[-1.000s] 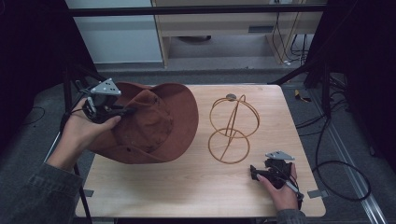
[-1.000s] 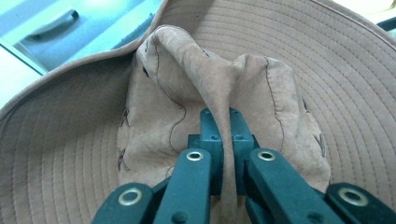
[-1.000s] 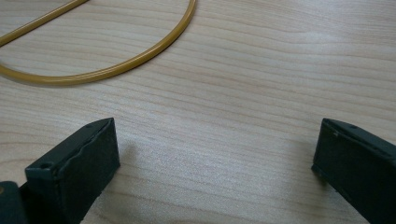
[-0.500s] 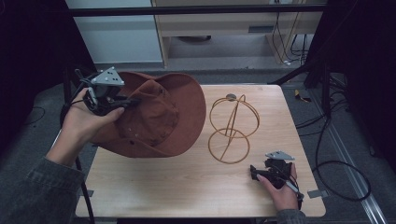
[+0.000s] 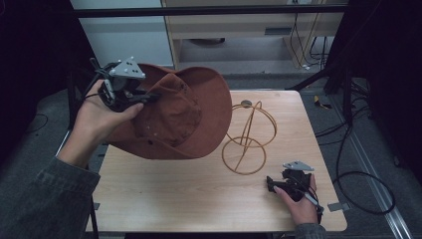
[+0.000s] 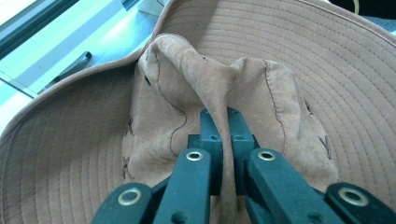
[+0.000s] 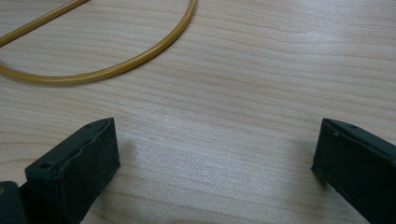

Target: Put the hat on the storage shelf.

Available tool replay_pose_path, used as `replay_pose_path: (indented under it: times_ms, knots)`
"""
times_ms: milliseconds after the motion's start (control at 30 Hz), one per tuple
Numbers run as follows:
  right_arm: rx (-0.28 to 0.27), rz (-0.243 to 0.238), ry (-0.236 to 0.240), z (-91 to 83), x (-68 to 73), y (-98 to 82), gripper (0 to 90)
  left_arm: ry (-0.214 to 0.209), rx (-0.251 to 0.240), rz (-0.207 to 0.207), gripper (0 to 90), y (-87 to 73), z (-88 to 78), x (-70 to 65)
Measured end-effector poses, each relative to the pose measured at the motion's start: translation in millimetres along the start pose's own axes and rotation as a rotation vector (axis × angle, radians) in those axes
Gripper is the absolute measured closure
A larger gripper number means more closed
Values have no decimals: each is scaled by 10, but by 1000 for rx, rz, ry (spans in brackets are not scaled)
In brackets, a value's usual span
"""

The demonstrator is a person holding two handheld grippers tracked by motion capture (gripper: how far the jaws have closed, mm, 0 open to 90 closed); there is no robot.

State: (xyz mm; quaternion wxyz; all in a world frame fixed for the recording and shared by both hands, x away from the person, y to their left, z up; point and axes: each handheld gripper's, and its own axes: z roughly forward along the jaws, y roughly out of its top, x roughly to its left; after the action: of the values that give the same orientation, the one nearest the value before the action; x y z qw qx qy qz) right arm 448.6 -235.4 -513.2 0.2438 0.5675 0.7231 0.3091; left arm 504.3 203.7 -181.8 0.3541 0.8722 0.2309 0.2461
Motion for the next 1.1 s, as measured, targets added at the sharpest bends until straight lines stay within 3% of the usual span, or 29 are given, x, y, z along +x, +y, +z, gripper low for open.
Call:
replay_pose_path:
  times_ms: [600, 1100]
  knots:
    - [1, 1, 1, -1, 1, 0, 5, -25, -21, 40, 882, 511, 303, -127]
    - [-1, -6, 4, 3, -4, 2, 4, -68, -22, 90, 881, 875, 649, -381]
